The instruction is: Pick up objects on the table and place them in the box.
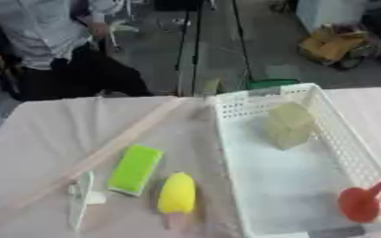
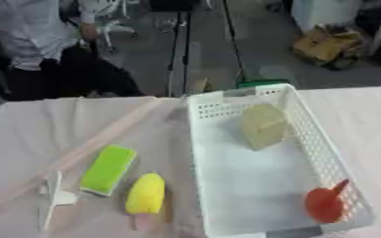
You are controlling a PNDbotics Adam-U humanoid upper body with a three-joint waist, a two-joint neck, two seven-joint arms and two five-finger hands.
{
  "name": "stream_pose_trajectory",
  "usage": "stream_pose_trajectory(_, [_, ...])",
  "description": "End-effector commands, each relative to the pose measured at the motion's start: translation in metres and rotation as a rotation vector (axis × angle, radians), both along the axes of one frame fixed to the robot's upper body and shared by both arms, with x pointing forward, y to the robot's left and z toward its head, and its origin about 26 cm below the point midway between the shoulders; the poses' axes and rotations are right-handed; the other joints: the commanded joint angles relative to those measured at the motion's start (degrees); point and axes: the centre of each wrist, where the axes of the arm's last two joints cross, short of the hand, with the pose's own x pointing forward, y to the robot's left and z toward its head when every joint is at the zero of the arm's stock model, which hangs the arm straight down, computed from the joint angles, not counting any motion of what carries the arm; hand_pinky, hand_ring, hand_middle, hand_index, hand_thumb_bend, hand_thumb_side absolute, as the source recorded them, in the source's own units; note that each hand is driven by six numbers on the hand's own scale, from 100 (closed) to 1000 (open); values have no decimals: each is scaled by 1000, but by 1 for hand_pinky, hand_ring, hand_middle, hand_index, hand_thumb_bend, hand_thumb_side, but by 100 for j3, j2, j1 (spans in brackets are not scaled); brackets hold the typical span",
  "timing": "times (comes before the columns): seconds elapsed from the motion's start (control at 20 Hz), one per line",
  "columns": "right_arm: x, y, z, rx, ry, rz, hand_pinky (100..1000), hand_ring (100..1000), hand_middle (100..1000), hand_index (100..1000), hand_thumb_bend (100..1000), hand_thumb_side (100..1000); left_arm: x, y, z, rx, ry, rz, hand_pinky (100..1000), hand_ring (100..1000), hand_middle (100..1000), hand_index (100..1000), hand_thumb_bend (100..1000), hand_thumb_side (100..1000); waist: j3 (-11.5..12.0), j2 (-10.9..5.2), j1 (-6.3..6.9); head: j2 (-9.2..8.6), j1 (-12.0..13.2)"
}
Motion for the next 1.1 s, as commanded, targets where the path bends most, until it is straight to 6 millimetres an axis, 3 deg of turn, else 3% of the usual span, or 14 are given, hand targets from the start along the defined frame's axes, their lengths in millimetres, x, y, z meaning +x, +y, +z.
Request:
stream_pose_trajectory(0.05, [-4, -3, 6, -28, -88, 7, 814, 843, 724, 781, 100, 1000, -3, 4, 16, 139, 66, 17, 874, 939, 920, 1000, 100, 996, 38, -140, -22, 18, 1])
stream_pose_trajectory(0.2, [-5, -3, 4, -24, -79, -4, 814, 843, 724, 781, 100, 1000, -4, 4, 21, 186, 113, 23, 879, 942, 922, 1000, 100, 996, 70, -156, -31, 24, -10])
stream_pose_trajectory(0.35, [-5, -3, 1, -20, -67, -9, 813, 842, 722, 780, 100, 1000, -2, 2, 27, 244, 169, 19, 909, 968, 889, 962, 100, 926, 111, -170, -47, -11, -30])
stream_pose_trajectory(0.6, [-6, -2, -2, -17, -54, -12, 813, 842, 721, 780, 100, 1000, 0, -4, 34, 369, 303, -3, 960, 989, 910, 1000, 155, 960, 123, -178, -50, -108, -58])
stream_pose_trajectory(0.65, [-6, -2, -2, -17, -52, -12, 813, 842, 720, 780, 100, 1000, 1, -5, 36, 393, 325, -8, 994, 1000, 939, 1000, 218, 968, 123, -177, -48, -117, -62])
stream_pose_trajectory(0.7, [-6, -1, -3, -17, -48, -11, 813, 842, 720, 780, 100, 1000, 1, -6, 38, 429, 348, -15, 994, 1000, 939, 1000, 218, 968, 120, -176, -44, -124, -63])
stream_pose_trajectory(0.75, [-5, -1, -3, -17, -46, -11, 813, 841, 719, 780, 100, 1000, 2, -7, 40, 455, 364, -19, 1000, 1000, 959, 1000, 318, 963, 119, -175, -41, -127, -62])
stream_pose_trajectory(0.9, [-5, 0, -3, -16, -41, -10, 813, 841, 719, 780, 100, 1000, 3, -10, 44, 520, 404, -24, 1000, 1000, 960, 1000, 346, 960, 118, -174, -34, -125, -57])
stream_pose_trajectory(0.95, [-5, 0, -3, -16, -40, -9, 812, 841, 717, 779, 100, 1000, 3, -11, 44, 539, 416, -26, 1000, 1000, 977, 1000, 469, 1000, 113, -172, -29, -130, -56])
stream_pose_trajectory(1.0, [-5, 1, -4, -15, -36, -7, 812, 841, 717, 779, 100, 1000, 4, -13, 45, 578, 442, -30, 1000, 1000, 977, 1000, 469, 1000, 103, -169, -21, -138, -58])
stream_pose_trajectory(1.05, [-5, 1, -4, -15, -34, -6, 812, 841, 717, 779, 100, 1000, 4, -14, 46, 606, 461, -31, 1000, 1000, 985, 1000, 550, 1000, 101, -168, -16, -142, -63])
stream_pose_trajectory(1.1, [-5, 1, -4, -15, -30, -5, 812, 841, 717, 779, 100, 1000, 4, -16, 48, 639, 482, -29, 1000, 1000, 988, 1000, 560, 1000, 103, -167, -10, -143, -70])
